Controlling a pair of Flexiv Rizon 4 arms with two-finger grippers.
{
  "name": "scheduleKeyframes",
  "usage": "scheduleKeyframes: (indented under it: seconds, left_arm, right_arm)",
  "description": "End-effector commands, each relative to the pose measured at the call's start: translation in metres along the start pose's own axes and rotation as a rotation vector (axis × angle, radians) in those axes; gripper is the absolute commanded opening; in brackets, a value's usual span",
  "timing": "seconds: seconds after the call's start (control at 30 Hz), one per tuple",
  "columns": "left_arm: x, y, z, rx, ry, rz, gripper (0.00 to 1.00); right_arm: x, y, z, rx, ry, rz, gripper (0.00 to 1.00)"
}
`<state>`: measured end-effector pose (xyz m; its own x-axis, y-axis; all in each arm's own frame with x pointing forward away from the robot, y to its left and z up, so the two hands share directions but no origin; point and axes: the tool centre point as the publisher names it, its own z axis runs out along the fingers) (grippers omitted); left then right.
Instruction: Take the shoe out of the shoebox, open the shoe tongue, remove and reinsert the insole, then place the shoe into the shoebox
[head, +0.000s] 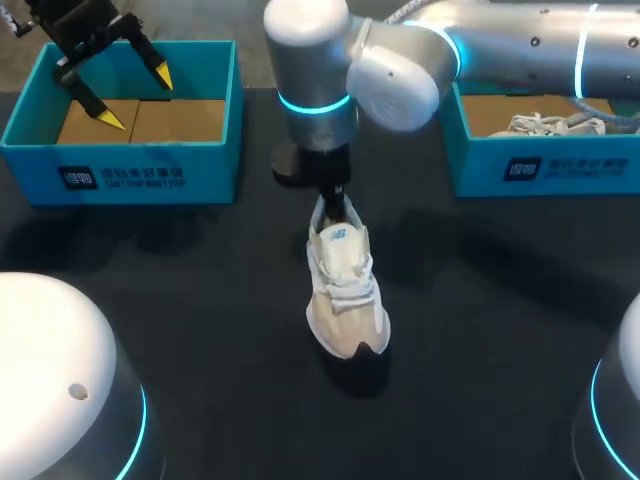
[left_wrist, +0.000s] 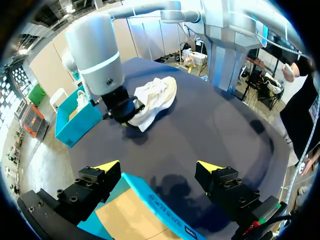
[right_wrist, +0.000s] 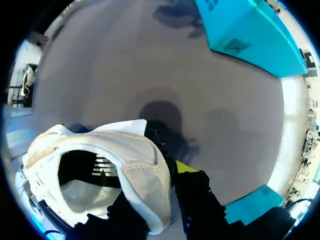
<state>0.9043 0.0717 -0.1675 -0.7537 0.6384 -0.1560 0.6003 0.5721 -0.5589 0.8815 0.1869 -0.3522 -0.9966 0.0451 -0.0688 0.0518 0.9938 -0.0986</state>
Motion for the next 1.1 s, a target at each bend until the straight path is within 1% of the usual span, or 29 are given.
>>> scheduleKeyframes:
  seconds: [0.03, 0.07, 0.13, 0.17, 0.2, 0.27, 0.3, 0.5, 0.63, 0.67, 1.1]
  left_arm:
    - [0.001, 0.000, 0.000, -0.003, -0.001, 0.000, 1.00]
    - [0.001, 0.000, 0.000, -0.003, -0.001, 0.000, 1.00]
    - [0.001, 0.000, 0.000, -0.003, -0.001, 0.000, 1.00]
    - [0.001, 0.000, 0.000, -0.003, -0.001, 0.000, 1.00]
    - [0.001, 0.000, 0.000, -0.003, -0.001, 0.000, 1.00]
    - [0.001, 0.000, 0.000, -0.003, -0.001, 0.000, 1.00]
    - [0.001, 0.000, 0.000, -0.003, -0.001, 0.000, 1.00]
    - [0.001, 0.000, 0.000, -0.003, -0.001, 0.000, 1.00]
    - [0.001, 0.000, 0.000, -0.003, -0.001, 0.000, 1.00]
    - [0.001, 0.000, 0.000, -0.003, -0.001, 0.000, 1.00]
    - [0.001, 0.000, 0.000, -0.003, -0.001, 0.000, 1.00]
  right_arm:
    - [0.005, -0.015, -0.060, 0.011, -0.019, 0.008, 0.00]
    - [0.004, -0.017, -0.071, 0.025, -0.016, 0.014, 0.00]
    - [0.005, -0.023, -0.091, 0.018, -0.030, 0.023, 0.00]
    - [0.005, -0.024, -0.098, 0.021, -0.026, 0.030, 0.00]
    - [0.005, -0.027, -0.112, 0.027, -0.031, 0.044, 0.00]
    - [0.004, -0.030, -0.130, 0.033, -0.020, 0.063, 0.00]
    - [0.004, -0.032, -0.139, 0.030, -0.035, 0.069, 0.00]
    - [-0.007, -0.048, -0.176, 0.032, -0.075, 0.075, 0.00]
    - [-0.015, -0.059, -0.193, 0.038, -0.115, 0.071, 0.00]
    - [-0.017, -0.061, -0.196, 0.047, -0.117, 0.102, 0.00]
    - [-0.017, -0.061, -0.196, 0.047, -0.117, 0.102, 0.00]
